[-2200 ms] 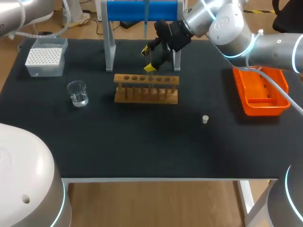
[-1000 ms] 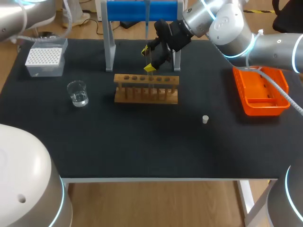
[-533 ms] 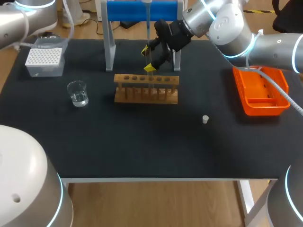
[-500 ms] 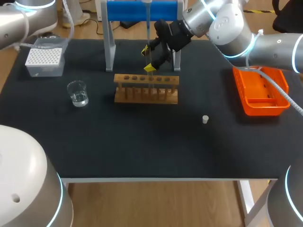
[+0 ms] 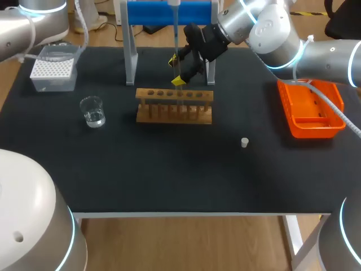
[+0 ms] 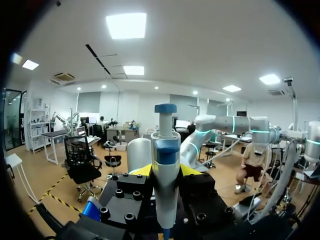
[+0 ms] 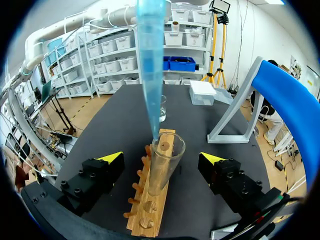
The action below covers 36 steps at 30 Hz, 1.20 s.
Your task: Invert the test tube, pick up the pipette, mount the tip to pipette, aspirate from beaker and dispense into the tube, eject the tip, return the pipette, and cap with the stopper.
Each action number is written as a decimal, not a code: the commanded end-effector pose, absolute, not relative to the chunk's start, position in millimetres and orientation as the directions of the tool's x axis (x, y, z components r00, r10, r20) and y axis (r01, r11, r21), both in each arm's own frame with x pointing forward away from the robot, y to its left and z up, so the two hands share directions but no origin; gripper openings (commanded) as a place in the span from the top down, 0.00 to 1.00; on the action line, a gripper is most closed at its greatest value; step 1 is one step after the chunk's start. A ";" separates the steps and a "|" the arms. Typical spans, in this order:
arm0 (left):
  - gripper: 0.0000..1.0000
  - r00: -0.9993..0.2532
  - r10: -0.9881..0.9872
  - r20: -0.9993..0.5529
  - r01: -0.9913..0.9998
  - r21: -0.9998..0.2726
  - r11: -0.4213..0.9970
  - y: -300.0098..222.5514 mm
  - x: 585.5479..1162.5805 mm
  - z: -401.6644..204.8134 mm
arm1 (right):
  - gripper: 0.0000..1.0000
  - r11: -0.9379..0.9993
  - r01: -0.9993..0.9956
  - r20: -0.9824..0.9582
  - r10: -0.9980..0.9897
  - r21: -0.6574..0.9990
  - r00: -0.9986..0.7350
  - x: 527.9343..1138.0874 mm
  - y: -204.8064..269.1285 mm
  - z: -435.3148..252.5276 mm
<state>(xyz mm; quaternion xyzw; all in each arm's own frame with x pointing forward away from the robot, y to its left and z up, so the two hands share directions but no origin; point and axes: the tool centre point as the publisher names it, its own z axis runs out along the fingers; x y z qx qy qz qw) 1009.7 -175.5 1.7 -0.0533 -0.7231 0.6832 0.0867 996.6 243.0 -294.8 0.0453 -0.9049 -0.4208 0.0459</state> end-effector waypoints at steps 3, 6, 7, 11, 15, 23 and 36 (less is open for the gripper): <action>1.00 -0.979 0.199 0.052 -0.040 -0.997 0.060 -174.1 1013.1 -1.2 | 0.00 0.645 -0.043 0.047 -0.122 0.763 -0.991 996.8 242.1 -293.3; 1.00 -0.979 0.199 0.047 -0.036 -0.998 0.058 -174.3 1013.8 -3.1 | 0.00 0.645 -0.043 0.047 -0.122 0.763 -0.991 996.8 242.1 -293.3; 1.00 -0.979 0.199 0.047 -0.036 -0.998 0.058 -174.2 1014.2 -4.0 | 0.00 0.645 -0.043 0.047 -0.122 0.763 -0.991 996.8 242.1 -293.3; 1.00 -0.979 0.197 0.048 -0.037 -0.997 0.060 -173.7 1014.7 -6.5 | 0.00 0.645 -0.043 0.047 -0.122 0.763 -0.991 996.8 242.1 -293.3; 1.00 -0.980 0.194 0.050 -0.038 -0.997 0.062 -172.7 1014.6 -10.0 | 0.00 0.645 -0.043 0.047 -0.122 0.763 -0.991 996.8 242.1 -293.3; 1.00 -0.981 0.188 0.055 -0.044 -0.997 0.059 -173.5 1013.8 -17.8 | 0.00 0.645 -0.043 0.047 -0.122 0.763 -0.991 996.8 242.1 -293.3; 1.00 -0.982 0.185 0.048 -0.040 -0.998 0.049 -177.7 1013.8 -25.7 | 0.00 0.645 -0.043 0.047 -0.122 0.763 -0.991 996.8 242.1 -293.3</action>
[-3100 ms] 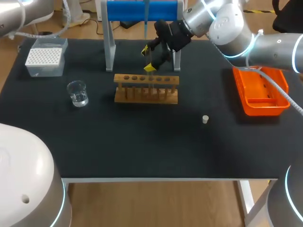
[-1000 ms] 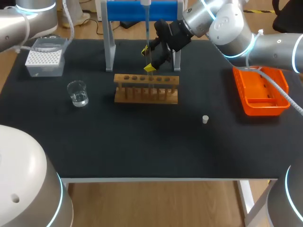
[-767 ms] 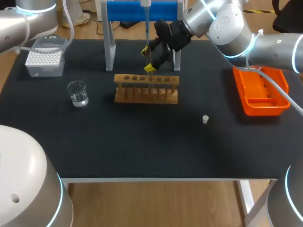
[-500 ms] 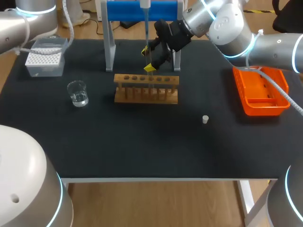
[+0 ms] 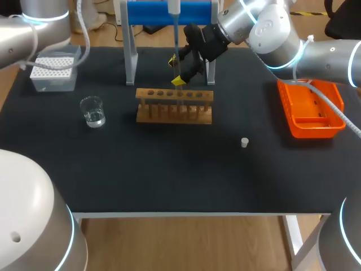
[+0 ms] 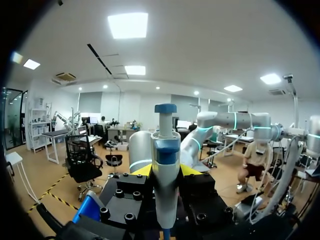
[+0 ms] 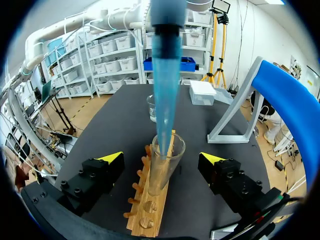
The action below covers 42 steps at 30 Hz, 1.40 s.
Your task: Invert the test tube, pick up the pipette, mount the tip to pipette, aspirate from beaker and dispense into the tube, eject the tip, return the pipette, and cap with the stopper.
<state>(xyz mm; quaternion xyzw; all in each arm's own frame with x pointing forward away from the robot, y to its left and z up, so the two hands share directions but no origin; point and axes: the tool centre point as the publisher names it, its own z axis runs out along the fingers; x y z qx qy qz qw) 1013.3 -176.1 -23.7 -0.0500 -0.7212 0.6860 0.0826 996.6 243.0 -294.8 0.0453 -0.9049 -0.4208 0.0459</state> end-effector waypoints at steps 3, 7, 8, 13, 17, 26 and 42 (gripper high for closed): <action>1.00 -0.982 0.185 0.047 -0.039 -0.998 0.045 -179.0 1013.8 -27.3 | 0.00 0.645 -0.043 0.047 -0.122 0.763 -0.991 996.8 242.1 -293.3; 1.00 -0.981 0.190 0.050 -0.042 -0.998 0.043 -181.2 1012.6 -29.7 | 0.00 0.645 -0.043 0.047 -0.122 0.763 -0.991 996.8 242.1 -293.3; 1.00 -0.981 0.190 0.051 -0.044 -0.998 0.043 -180.9 1011.7 -30.4 | 0.00 0.645 -0.043 0.047 -0.122 0.763 -0.991 996.8 242.1 -293.3; 1.00 -0.982 0.180 0.056 -0.050 -0.998 0.041 -177.5 1006.5 -31.9 | 0.00 0.645 -0.043 0.047 -0.122 0.763 -0.991 996.8 242.1 -293.3; 1.00 -0.983 0.172 0.059 -0.052 -0.998 0.044 -174.8 1002.2 -32.1 | 0.00 0.645 -0.043 0.047 -0.122 0.763 -0.991 996.8 242.1 -293.3; 1.00 -0.985 0.159 0.063 -0.053 -0.996 0.068 -172.2 998.1 -31.2 | 0.00 0.645 -0.043 0.047 -0.122 0.763 -0.991 996.8 242.1 -293.3; 1.00 -0.988 0.145 0.053 -0.041 -0.995 0.087 -167.0 1003.0 -30.2 | 0.00 0.645 -0.043 0.047 -0.122 0.763 -0.991 996.8 242.1 -293.3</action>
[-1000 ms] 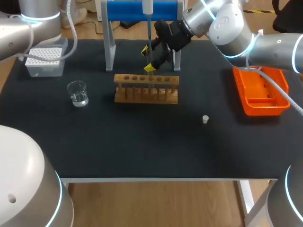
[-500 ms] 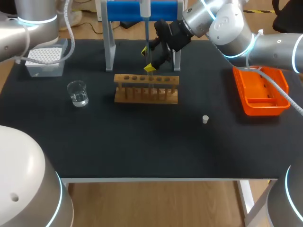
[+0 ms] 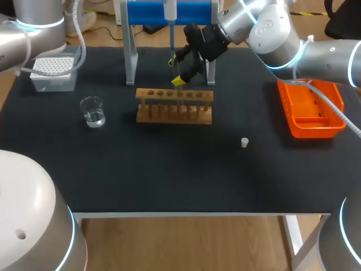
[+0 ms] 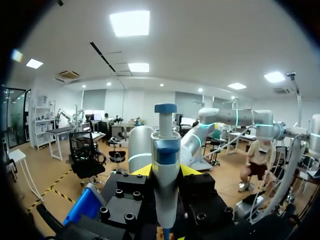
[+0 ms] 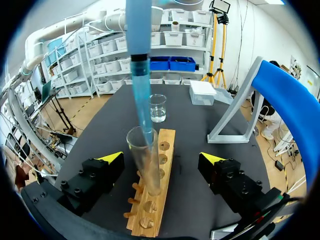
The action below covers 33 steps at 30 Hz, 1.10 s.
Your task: Invert the test tube, pick up the pipette, mount the tip to pipette, aspirate from beaker and dispense into the tube, eject the tip, return the pipette, and cap with the stopper.
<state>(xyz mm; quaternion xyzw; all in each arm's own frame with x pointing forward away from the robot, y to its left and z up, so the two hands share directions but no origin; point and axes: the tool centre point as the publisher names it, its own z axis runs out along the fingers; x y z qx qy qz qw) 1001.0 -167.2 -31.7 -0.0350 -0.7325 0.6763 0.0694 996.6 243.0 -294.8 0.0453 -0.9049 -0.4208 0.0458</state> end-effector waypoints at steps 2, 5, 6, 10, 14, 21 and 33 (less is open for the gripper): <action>1.00 -0.989 0.142 0.050 -0.037 -0.995 0.087 -166.2 1005.1 -29.7 | 0.00 0.645 -0.043 0.047 -0.122 0.763 -0.991 996.8 242.1 -293.3; 1.00 -0.990 0.138 0.043 -0.031 -0.996 0.086 -165.3 1008.8 -28.8 | 0.00 0.645 -0.043 0.047 -0.122 0.763 -0.991 996.8 242.1 -293.3; 1.00 -0.990 0.137 0.041 -0.030 -0.996 0.086 -165.5 1010.0 -28.4 | 0.00 0.645 -0.043 0.047 -0.122 0.763 -0.991 996.8 242.1 -293.3; 1.00 -0.990 0.138 0.032 -0.020 -0.996 0.081 -167.0 1014.8 -27.0 | 0.00 0.645 -0.043 0.047 -0.122 0.763 -0.991 996.8 242.1 -293.3; 1.00 -0.989 0.143 0.023 -0.012 -0.997 0.076 -170.2 1018.0 -25.7 | 0.00 0.645 -0.043 0.047 -0.122 0.763 -0.991 996.8 242.1 -293.3; 1.00 -0.989 0.149 0.015 -0.005 -0.997 0.071 -174.8 1020.4 -24.6 | 0.00 0.645 -0.043 0.047 -0.122 0.763 -0.991 996.8 242.1 -293.3; 1.00 -0.988 0.154 0.005 0.005 -0.998 0.060 -179.4 1021.1 -25.7 | 0.00 0.645 -0.043 0.047 -0.122 0.763 -0.991 996.8 242.1 -293.3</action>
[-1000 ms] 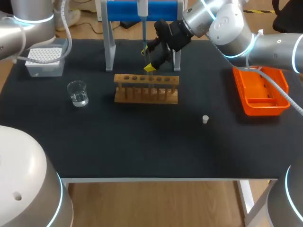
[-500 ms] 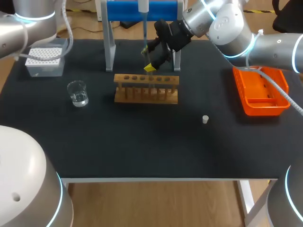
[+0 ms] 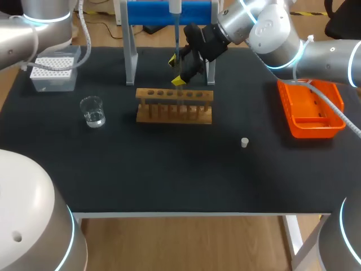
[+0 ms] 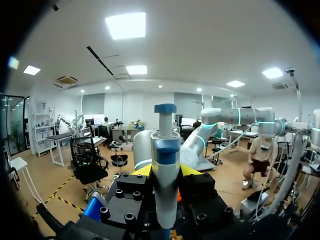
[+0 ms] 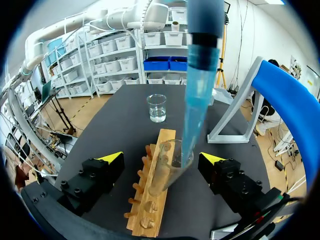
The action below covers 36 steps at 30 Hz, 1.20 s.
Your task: Invert the test tube, pick up the pipette, mount the tip to pipette, aspirate from beaker and dispense into the tube, eject the tip, return the pipette, and cap with the stopper.
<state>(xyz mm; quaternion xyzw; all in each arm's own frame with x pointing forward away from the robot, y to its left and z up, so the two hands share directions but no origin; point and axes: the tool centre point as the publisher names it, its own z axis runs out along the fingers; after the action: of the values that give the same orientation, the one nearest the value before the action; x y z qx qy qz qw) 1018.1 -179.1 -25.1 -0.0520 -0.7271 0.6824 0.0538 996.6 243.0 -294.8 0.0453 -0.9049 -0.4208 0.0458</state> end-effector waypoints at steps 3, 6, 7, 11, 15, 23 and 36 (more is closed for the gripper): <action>1.00 -0.988 0.154 0.001 0.008 -0.998 0.058 -179.6 1021.0 -25.6 | 0.00 0.645 -0.043 0.047 -0.122 0.763 -0.991 996.8 242.1 -293.3; 1.00 -0.988 0.156 0.001 0.008 -0.998 0.060 -179.8 1020.7 -25.4 | 0.00 0.645 -0.043 0.047 -0.122 0.763 -0.991 996.8 242.1 -293.3; 1.00 -0.988 0.156 0.002 0.008 -0.998 0.062 -179.6 1019.9 -25.6 | 0.00 0.645 -0.043 0.047 -0.122 0.763 -0.991 996.8 242.1 -293.3; 1.00 -0.989 0.151 0.006 0.004 -0.998 0.065 -176.2 1015.5 -26.9 | 0.00 0.645 -0.043 0.047 -0.122 0.763 -0.991 996.8 242.1 -293.3; 1.00 -0.990 0.139 0.011 -0.002 -0.998 0.069 -172.0 1010.8 -27.7 | 0.00 0.645 -0.043 0.047 -0.122 0.763 -0.991 996.8 242.1 -293.3; 1.00 -0.992 0.124 0.010 -0.001 -0.997 0.071 -168.0 1005.9 -27.4 | 0.00 0.645 -0.043 0.047 -0.122 0.763 -0.991 996.8 242.1 -293.3; 1.00 -0.991 0.137 -0.005 0.015 -0.997 0.075 -177.0 997.2 -23.9 | 0.00 0.645 -0.043 0.047 -0.122 0.763 -0.991 996.8 242.1 -293.3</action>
<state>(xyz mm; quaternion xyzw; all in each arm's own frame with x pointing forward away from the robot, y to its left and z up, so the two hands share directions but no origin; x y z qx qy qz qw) 999.4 -176.1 -24.5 -0.0536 -0.7312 0.6785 0.0468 996.6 242.9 -294.8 0.0453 -0.9049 -0.4208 0.0458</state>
